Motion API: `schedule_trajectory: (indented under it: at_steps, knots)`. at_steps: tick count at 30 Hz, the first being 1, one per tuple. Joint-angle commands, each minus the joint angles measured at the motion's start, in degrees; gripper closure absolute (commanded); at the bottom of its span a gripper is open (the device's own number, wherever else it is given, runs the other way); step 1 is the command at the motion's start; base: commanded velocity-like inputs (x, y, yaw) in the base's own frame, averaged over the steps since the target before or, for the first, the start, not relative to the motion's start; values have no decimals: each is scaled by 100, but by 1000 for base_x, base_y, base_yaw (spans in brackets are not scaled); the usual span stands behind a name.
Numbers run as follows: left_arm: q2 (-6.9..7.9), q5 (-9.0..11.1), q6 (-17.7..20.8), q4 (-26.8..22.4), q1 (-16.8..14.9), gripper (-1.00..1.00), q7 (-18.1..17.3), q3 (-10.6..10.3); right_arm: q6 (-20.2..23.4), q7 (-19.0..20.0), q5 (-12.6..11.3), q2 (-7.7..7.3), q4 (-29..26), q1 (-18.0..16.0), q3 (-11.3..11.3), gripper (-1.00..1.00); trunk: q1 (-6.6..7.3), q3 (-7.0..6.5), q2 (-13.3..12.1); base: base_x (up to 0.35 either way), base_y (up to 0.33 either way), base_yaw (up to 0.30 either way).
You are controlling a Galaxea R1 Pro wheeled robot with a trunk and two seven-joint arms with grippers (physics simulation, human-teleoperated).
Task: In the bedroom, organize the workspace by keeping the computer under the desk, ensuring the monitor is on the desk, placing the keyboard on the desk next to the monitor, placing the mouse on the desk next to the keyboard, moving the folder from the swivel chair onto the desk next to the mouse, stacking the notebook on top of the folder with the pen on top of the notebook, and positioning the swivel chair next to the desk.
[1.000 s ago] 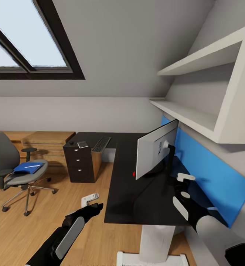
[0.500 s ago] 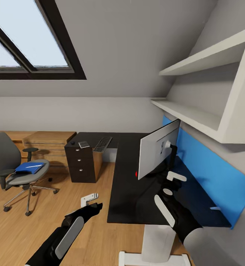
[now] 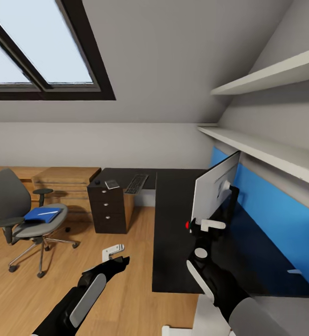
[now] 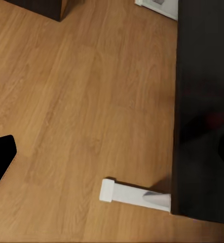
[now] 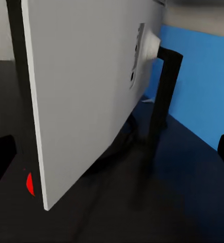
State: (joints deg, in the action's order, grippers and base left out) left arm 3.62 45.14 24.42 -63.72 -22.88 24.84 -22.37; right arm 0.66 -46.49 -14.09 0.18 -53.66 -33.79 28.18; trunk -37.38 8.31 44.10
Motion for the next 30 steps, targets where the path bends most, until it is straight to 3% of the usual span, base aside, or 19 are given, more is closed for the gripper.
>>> schedule_trajectory:
  at_steps: [1,9,19,30]
  knots:
    - [7,57,1,-9,-8,-100,56,-22,5,-36,-21,-4,-5,-5,23,-100,-5,10,8,294,130,0]
    - [2,57,1,-9,-8,-100,56,-30,-9,-19,43,-16,20,8,38,-100,-5,10,8,294,54,0]
    - [7,57,1,-10,-6,-100,56,-26,-14,-32,47,-18,16,12,34,-100,-5,10,8,55,2,0]
    - [7,61,1,-18,-6,-100,56,-30,-21,-35,47,-83,22,9,14,-100,-5,10,8,174,0,0]
